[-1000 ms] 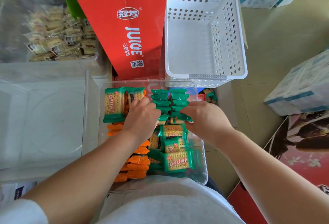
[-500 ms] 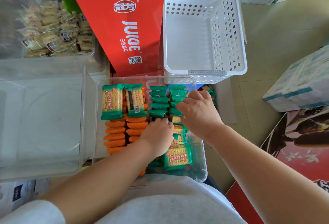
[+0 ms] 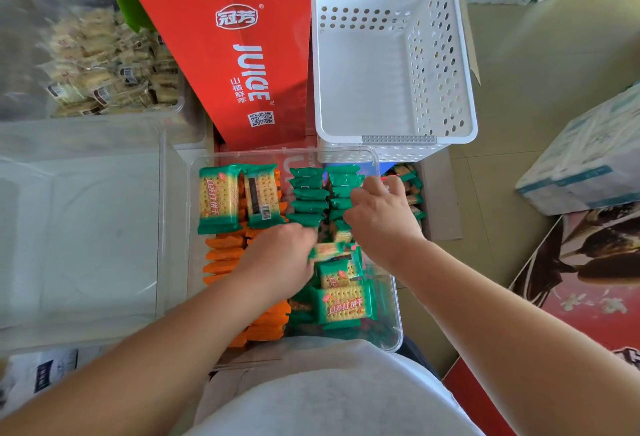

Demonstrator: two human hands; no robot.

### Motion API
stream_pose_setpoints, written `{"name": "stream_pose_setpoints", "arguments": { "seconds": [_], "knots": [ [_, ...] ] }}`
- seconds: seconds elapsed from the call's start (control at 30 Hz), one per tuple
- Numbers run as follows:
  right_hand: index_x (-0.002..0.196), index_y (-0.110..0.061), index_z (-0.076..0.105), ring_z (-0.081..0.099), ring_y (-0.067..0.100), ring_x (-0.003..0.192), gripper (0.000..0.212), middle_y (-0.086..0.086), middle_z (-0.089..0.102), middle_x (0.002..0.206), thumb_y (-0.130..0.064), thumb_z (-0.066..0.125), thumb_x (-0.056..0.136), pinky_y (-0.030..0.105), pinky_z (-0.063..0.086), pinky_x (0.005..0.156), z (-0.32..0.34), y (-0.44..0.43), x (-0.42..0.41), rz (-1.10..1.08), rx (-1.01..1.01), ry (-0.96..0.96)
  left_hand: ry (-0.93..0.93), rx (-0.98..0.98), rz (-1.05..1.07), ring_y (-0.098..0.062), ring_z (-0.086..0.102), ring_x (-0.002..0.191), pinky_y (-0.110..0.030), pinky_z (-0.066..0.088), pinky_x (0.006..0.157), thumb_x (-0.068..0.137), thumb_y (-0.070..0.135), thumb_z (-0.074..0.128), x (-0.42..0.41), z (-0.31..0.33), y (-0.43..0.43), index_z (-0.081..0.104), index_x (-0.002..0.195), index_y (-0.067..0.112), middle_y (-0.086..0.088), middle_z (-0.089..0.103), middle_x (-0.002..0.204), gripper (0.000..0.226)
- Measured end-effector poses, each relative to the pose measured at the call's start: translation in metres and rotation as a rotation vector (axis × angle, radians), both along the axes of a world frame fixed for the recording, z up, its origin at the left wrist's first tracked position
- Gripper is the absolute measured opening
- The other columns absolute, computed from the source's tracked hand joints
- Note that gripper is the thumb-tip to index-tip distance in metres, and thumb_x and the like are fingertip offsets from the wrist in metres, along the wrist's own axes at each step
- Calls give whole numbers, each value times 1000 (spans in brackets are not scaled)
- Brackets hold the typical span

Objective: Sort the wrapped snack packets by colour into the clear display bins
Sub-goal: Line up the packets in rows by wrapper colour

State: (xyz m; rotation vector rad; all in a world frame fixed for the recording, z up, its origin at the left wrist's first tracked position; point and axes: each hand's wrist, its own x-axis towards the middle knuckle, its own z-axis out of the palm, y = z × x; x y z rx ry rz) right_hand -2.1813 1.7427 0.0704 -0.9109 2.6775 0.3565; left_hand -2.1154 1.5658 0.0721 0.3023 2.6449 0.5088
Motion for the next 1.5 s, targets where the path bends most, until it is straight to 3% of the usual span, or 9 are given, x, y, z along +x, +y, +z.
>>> {"name": "stream_pose_setpoints", "arguments": {
  "seconds": [0.23,0.43,0.6,0.7,1.03,1.17,1.27,1.37,1.5],
  "knots": [
    [98,-23,69,43,29,108,21,1,54,99,-15,62,79,47,27,95,5,-19,-5,67,-28,0,106,252,337,-15,60,76,-35,54,65,81,19,78,11,8,-48,73,91,15,4,63,84,12],
    [142,-38,47,37,29,130,68,-1,47,134,-57,69,80,49,27,106,-23,-36,3,127,-88,-114,180,258,424,-10,49,64,-24,34,52,77,18,76,9,12,-46,63,72,12,4,49,75,15],
    [94,-25,72,47,30,109,22,0,56,106,-34,77,75,47,35,93,-33,-43,2,7,-126,-5,92,244,360,-18,57,75,-38,52,64,80,16,74,7,11,-42,73,93,8,0,60,88,15],
    [82,-19,71,46,29,104,20,1,58,99,-23,83,67,48,37,91,-39,-36,-2,56,-103,65,111,234,309,-21,60,81,-40,54,71,82,14,75,7,8,-38,74,101,11,-3,65,92,19],
    [73,-18,71,57,32,98,10,2,64,82,-10,73,67,51,43,94,-17,-30,-3,191,-111,108,152,-97,-122,-25,61,89,-39,55,82,93,8,60,-15,-32,-1,69,100,12,-6,65,93,12],
    [76,-14,63,56,29,75,16,5,61,80,-7,76,68,40,46,67,-6,-15,5,28,-310,126,159,-169,-180,-21,57,74,-35,51,66,99,14,55,-23,-32,7,61,94,17,0,51,79,8],
    [74,-13,60,55,24,59,14,2,54,69,-7,69,81,32,47,48,3,-5,25,-46,-352,-39,210,-242,-247,-21,45,65,-35,36,58,89,12,68,-20,-33,6,56,71,18,2,35,66,22],
    [100,-13,63,64,25,85,12,4,62,95,-21,56,98,38,57,69,0,-7,46,-128,-114,-395,302,-253,-266,-26,47,64,-34,36,57,65,6,86,-17,-36,2,56,55,15,-1,43,62,33],
    [115,-11,60,60,30,104,33,9,60,111,-39,59,96,42,55,83,-14,-21,51,-215,-78,-521,330,-172,-180,-30,49,65,-37,42,52,64,-8,78,-12,-33,-3,55,61,8,-9,48,66,28]
  ]
}}
